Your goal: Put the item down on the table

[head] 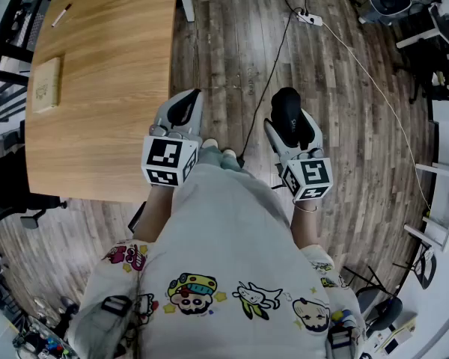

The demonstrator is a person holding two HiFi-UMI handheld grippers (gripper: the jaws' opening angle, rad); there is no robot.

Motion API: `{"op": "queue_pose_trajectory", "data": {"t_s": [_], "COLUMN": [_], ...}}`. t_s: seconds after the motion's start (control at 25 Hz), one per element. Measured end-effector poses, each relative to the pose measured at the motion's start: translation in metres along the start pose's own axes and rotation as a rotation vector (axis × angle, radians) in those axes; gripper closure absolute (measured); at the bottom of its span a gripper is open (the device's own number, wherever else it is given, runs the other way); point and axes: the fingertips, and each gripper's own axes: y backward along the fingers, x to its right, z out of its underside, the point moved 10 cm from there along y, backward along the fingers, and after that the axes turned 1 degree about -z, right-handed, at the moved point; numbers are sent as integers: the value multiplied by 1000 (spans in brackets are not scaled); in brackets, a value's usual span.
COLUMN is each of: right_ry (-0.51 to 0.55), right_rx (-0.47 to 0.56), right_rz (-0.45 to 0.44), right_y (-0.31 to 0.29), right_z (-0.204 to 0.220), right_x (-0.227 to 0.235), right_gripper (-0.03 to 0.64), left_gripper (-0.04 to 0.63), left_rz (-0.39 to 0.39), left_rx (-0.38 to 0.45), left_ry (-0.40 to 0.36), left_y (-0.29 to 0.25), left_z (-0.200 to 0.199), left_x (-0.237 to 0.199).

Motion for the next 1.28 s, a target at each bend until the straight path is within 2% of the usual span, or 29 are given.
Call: {"op": "queue_pose_trajectory", "data": {"t_s": [0.36,0.72,1.28], "right_ry": [-48,-75,-46], "right_rx": [-25,-36,-40], "right_rz": [-15,-7,-36], "right_y": [-6,-44,-183], "right_z": [2,-5,-76], "right_x": [20,48,96], "right_gripper": [258,255,253], "left_gripper": [595,595,595], "left_rz": [-34,-14,-38], "left_rx": [-34,-39,-17], "left_ry": [12,6,32], "left_y": [-10,-62,-170], "left_z": [4,-6,-58], "left_x": [3,-19,-119]}}
